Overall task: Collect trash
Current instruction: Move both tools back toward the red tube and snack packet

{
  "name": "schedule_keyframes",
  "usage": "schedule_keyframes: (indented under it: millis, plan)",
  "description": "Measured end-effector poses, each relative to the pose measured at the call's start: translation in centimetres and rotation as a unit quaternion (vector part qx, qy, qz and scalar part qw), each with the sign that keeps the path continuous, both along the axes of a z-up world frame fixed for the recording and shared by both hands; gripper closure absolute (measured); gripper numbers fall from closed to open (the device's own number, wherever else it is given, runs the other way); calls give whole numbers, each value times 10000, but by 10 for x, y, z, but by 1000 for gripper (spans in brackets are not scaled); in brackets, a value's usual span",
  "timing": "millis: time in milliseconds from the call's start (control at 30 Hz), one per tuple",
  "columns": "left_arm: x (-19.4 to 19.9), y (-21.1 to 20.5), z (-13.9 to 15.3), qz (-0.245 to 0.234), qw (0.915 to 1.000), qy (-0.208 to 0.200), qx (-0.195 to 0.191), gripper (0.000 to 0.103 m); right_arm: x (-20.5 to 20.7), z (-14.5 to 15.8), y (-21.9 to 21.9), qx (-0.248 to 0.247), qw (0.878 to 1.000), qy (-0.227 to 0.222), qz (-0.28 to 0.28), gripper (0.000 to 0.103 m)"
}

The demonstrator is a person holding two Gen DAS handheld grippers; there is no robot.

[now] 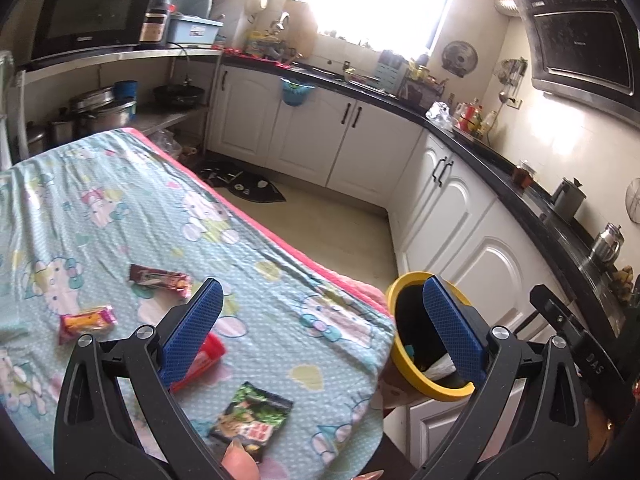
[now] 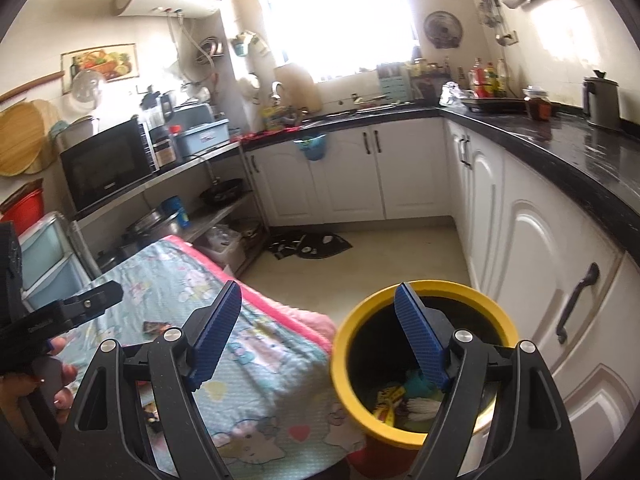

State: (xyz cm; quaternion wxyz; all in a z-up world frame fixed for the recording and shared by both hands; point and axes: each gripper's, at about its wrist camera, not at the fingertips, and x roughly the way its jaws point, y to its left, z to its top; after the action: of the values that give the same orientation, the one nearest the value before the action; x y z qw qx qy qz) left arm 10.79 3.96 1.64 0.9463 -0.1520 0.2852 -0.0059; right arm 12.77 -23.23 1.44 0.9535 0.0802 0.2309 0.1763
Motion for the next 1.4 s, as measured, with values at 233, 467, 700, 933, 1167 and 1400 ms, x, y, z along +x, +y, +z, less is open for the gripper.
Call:
schedule_keyframes:
  millis: [233,467,700,933,1167,1400]
  plan:
    - [-15,26,1,287,9996,-27,-26,11,-7,5,29,-19,9993,27,385,27]
    - [-32,56,-1,634,9979,-39,-93,11,-14,6,62,-74,9962,94,866,27]
    - [-41,82,-10,972,9952,40,-142,11,-19,2,95,-173,9906,219,1339,27]
    - [-49,110,-23,1342,9905,188,-243,11,-18,-4,126,-299,9845,344,1695,27]
    - [-56,140,-36,1730,9836,337,-392,11,-17,-16,153,-465,9777,503,1987,27]
    - [-59,160,-54,1988,9769,534,-565,11,-20,-37,172,-691,9701,774,2195,27]
